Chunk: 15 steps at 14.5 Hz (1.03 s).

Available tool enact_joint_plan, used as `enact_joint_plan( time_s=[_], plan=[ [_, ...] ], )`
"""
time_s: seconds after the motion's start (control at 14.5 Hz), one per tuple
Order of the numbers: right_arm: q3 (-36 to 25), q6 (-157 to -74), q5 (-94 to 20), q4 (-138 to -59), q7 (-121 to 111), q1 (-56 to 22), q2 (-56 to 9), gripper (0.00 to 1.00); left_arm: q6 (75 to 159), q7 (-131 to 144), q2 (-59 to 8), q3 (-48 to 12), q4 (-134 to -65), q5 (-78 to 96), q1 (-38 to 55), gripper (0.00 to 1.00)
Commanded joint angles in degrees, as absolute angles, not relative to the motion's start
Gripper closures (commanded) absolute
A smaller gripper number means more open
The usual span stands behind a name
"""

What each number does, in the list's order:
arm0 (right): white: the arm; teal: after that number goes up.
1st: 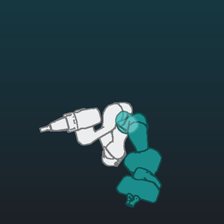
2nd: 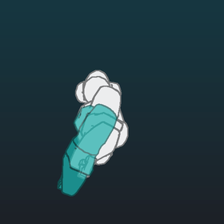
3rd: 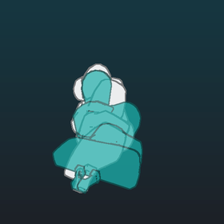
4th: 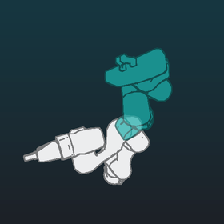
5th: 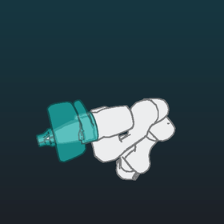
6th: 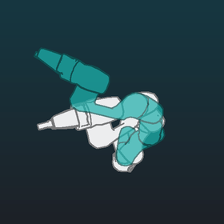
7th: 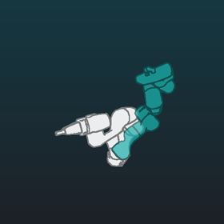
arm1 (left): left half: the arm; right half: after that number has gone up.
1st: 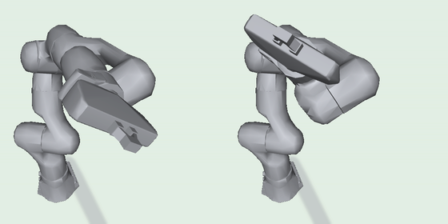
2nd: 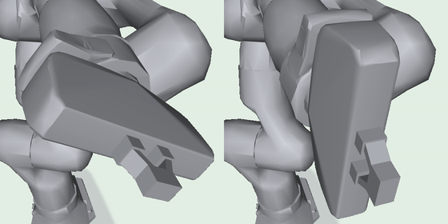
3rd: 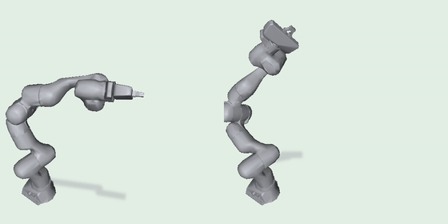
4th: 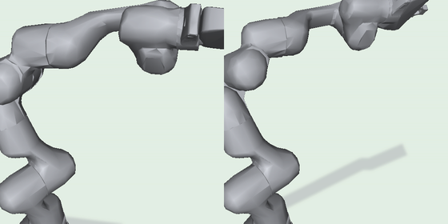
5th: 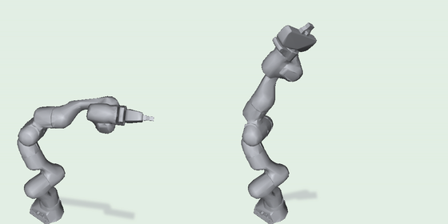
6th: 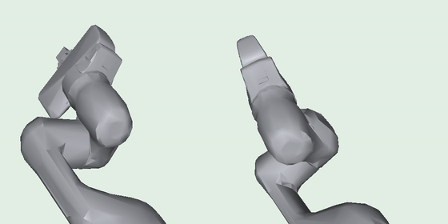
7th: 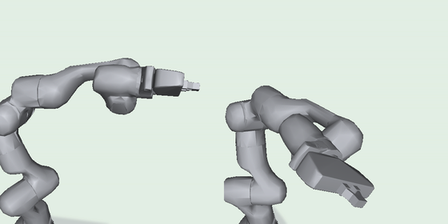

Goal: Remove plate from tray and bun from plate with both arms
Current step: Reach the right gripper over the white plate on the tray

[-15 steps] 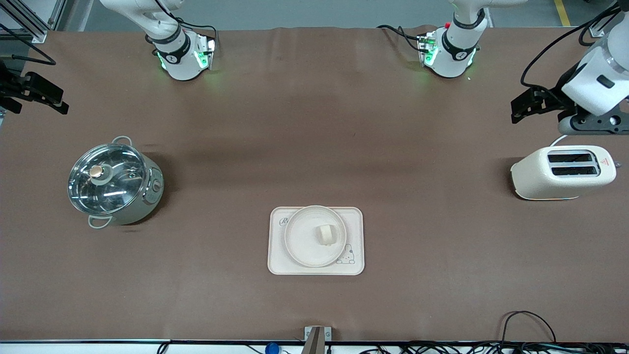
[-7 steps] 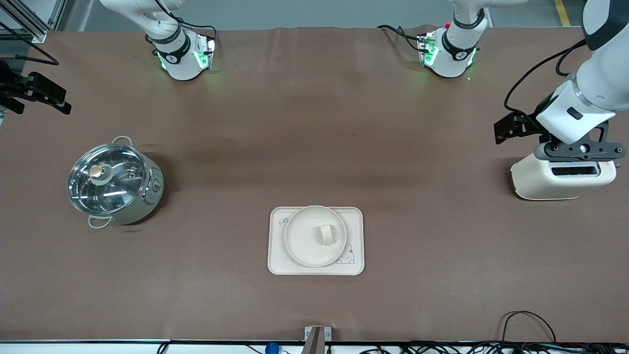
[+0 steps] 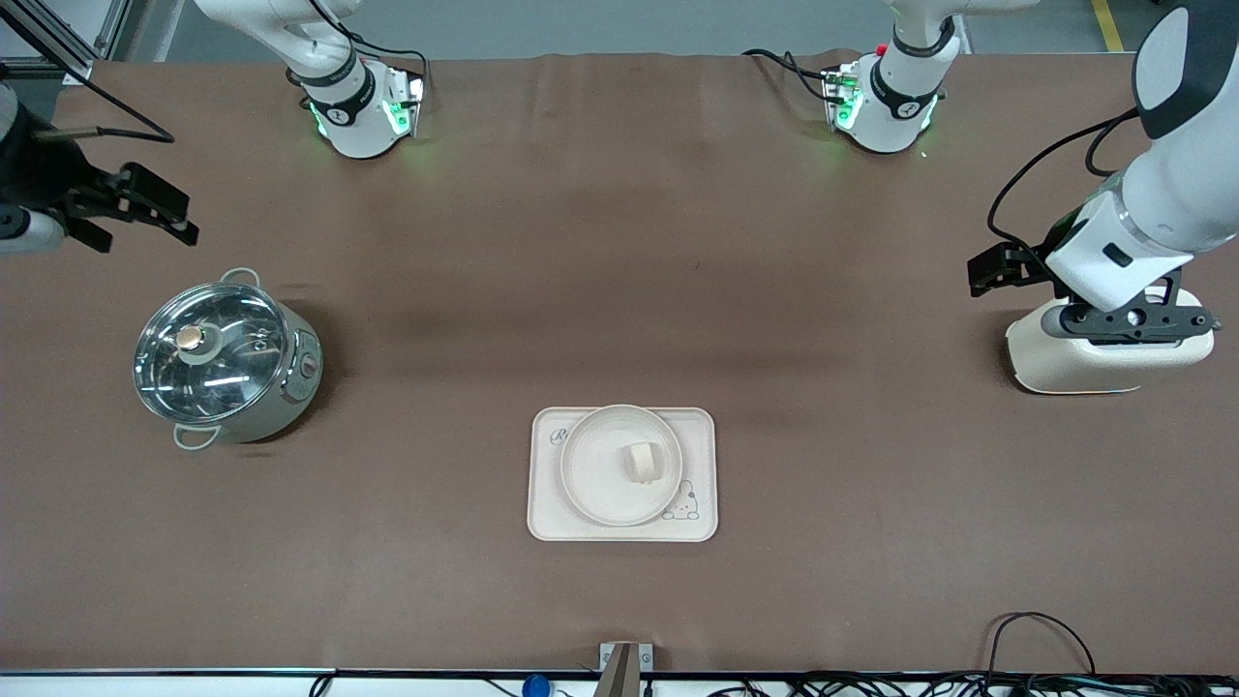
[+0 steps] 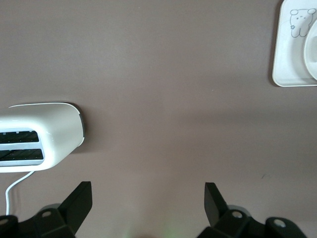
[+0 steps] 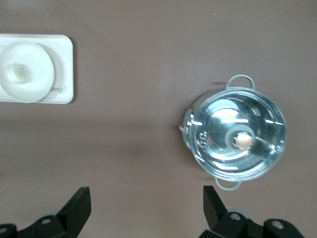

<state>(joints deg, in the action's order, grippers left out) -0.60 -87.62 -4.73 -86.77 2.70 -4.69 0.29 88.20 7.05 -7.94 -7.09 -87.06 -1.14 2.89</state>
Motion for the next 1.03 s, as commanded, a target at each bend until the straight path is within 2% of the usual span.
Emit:
enact_joint_plan(
  time_s=[0.0,0.21,0.69,0.96],
  plan=[
    [-0.6,-90.5,-6.1,-88.3,5.5,-6.5,-1.9,0.0,88.4,7.3,-9.7,-6.9,-84.7,-1.7,2.7,0.0],
    [-0.1,-94.0,-7.7,-87.8,13.2,-10.2,-5.3,0.0,88.4,7.2,-11.0,-6.8,-81.8,-1.8,2.7,0.0],
    [-0.1,-108.4,-11.0,-87.3,26.0,-18.0,-16.9,0.0,91.1,6.7,-11.0,-6.7,-81.6,-1.8,2.6,0.0],
    [0.0,-112.7,-11.2,-82.3,33.6,-22.4,-26.0,0.0,91.1,6.8,-11.0,-6.7,-81.5,-1.8,2.5,0.0]
  ],
)
